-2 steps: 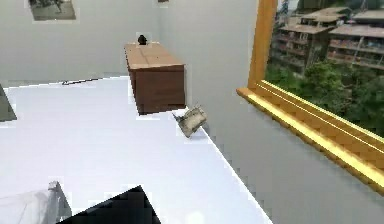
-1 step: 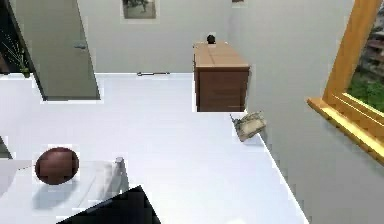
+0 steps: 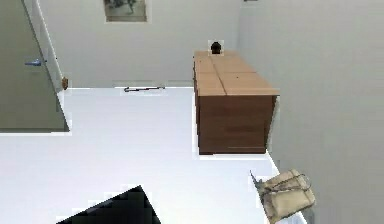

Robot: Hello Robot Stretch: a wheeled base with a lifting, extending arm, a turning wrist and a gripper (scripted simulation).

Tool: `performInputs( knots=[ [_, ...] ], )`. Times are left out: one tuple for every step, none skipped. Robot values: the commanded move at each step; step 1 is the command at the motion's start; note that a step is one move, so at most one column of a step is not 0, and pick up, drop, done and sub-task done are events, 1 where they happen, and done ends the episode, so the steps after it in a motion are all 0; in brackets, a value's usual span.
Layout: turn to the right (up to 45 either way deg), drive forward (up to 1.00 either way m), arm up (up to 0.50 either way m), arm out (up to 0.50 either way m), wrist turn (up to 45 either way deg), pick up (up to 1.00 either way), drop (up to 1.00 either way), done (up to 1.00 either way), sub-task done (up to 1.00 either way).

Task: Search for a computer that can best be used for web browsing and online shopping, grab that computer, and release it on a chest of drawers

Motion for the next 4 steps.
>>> performInputs(
  knots=[
    [-3.0, 0.0, 0.0, 0.0, 0.0, 0.0, 0.0, 0.0, 0.0],
    [0.0, 0.5, 0.0, 0.0, 0.0, 0.0, 0.0, 0.0, 0.0],
    [-12.0, 0.0, 0.0, 0.0, 0.0, 0.0, 0.0, 0.0, 0.0],
    [0.0, 1.0, 0.0, 0.0, 0.0, 0.0, 0.0, 0.0, 0.0]
  ],
)
